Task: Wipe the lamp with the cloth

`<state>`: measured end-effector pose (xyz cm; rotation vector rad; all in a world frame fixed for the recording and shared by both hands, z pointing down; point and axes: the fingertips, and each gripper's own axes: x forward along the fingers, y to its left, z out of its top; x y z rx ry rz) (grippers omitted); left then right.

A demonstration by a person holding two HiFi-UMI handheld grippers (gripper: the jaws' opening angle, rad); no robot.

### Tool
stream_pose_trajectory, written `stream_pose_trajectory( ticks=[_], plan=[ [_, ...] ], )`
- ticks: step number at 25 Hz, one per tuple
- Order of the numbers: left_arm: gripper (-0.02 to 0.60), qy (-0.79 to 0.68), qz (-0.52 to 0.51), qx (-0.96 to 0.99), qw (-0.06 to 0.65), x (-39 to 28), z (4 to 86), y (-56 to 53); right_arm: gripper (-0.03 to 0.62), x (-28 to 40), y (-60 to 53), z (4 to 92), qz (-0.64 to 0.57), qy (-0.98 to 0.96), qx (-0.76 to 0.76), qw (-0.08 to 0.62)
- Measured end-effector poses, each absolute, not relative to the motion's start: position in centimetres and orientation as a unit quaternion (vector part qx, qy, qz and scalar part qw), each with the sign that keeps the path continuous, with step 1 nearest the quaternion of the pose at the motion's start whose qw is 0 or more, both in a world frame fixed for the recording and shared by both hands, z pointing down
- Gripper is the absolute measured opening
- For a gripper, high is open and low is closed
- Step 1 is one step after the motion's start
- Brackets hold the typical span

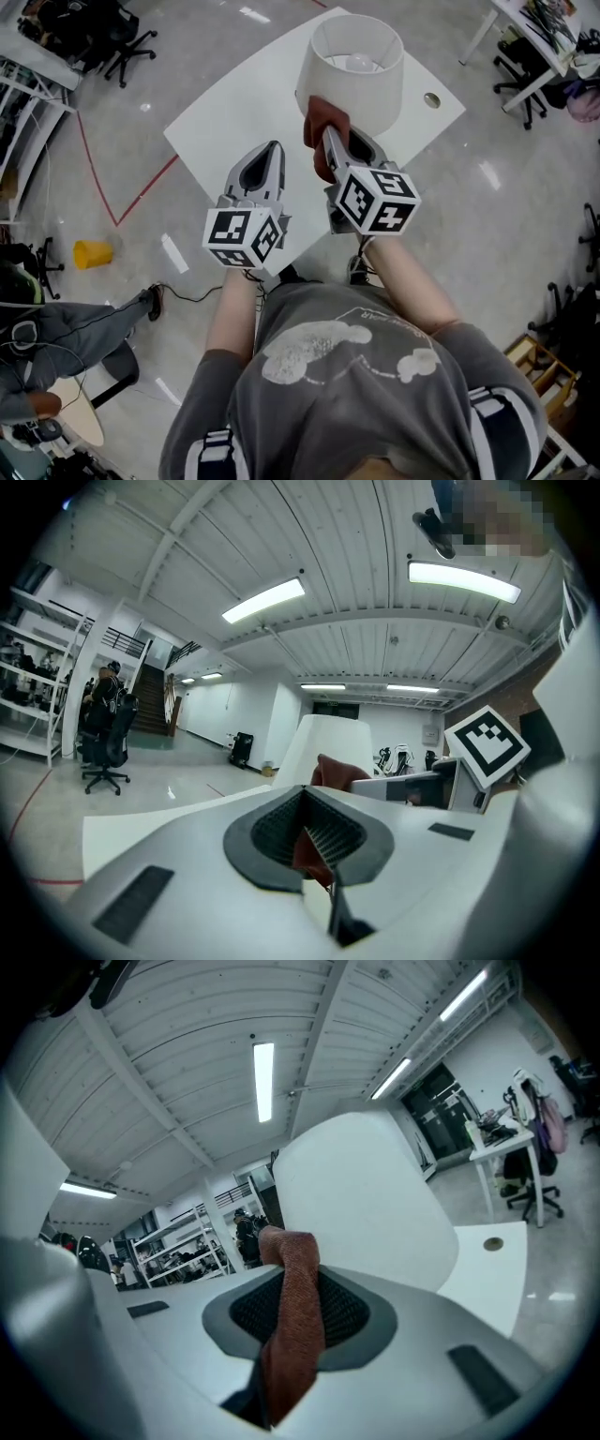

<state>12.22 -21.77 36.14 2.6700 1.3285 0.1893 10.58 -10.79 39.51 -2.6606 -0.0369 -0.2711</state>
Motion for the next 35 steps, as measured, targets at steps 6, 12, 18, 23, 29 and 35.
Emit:
stream_pose_trajectory(
  ticks=[6, 12, 18, 23, 29, 35],
  plan=[
    [0.008, 0.426, 0.088, 0.896, 0.087, 10.3, 38.6, -21.0, 0.086, 9.4, -10.1, 44.0, -0.141, 0.021, -0.966, 0.218],
    [0.008, 0.410, 0.100, 0.902, 0.094, 8.4, 40.2, -19.7, 0.086, 7.6, -9.5, 46.2, -0.176, 0.070, -0.962, 0.195],
    [0.008, 0.401, 0.073, 0.909, 0.087, 6.7, 38.8, -18.5, 0.086, 5.3, -9.4, 42.9, -0.126, 0.161, -0.962, 0.181],
    [0.008, 0.401, 0.017, 0.912, 0.088, 6.6, 33.3, -18.0, 0.086, 5.2, -7.9, 36.0, -0.054, 0.207, -0.966, 0.148],
    [0.008, 0.424, -0.035, 0.901, 0.091, 7.5, 28.5, -18.1, 0.086, 7.0, -6.1, 29.8, 0.001, 0.191, -0.973, 0.131],
    [0.008, 0.448, -0.023, 0.887, 0.108, 9.1, 28.6, -18.1, 0.086, 8.3, -4.3, 30.9, -0.012, 0.154, -0.979, 0.135]
  ],
)
